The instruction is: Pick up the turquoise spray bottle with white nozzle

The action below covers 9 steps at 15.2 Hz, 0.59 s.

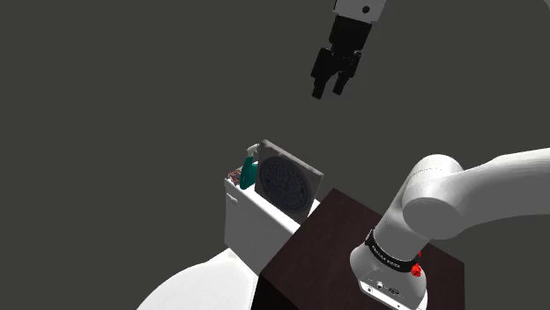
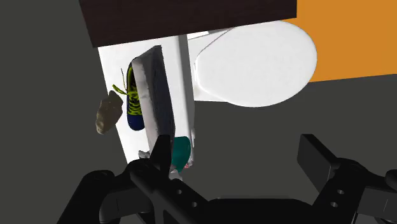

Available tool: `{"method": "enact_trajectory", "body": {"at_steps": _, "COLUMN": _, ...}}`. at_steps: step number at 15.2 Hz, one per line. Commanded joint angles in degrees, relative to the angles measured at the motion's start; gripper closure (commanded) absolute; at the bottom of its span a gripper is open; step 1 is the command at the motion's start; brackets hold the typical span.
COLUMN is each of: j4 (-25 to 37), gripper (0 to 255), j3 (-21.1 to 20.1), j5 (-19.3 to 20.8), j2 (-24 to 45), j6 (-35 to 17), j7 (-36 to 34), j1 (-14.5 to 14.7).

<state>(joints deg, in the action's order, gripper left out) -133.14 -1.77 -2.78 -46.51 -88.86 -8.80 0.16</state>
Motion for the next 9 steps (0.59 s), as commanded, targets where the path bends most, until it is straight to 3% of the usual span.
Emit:
{"method": "enact_trajectory", "body": {"at_steps": 1, "j4": 0.0, "gripper": 0, "j3": 0.0, "j5": 0.0, "j2": 0.0, "j6": 0.0, "j7": 0.0, "j1": 0.0}}
{"method": "enact_trajectory", "body": {"at_steps": 9, "j4": -3.3, "gripper": 0, "j3": -5.9, "j5": -1.2, "j2": 11.7, "j6": -14.7, "j7": -13.9, "j1": -3.9}}
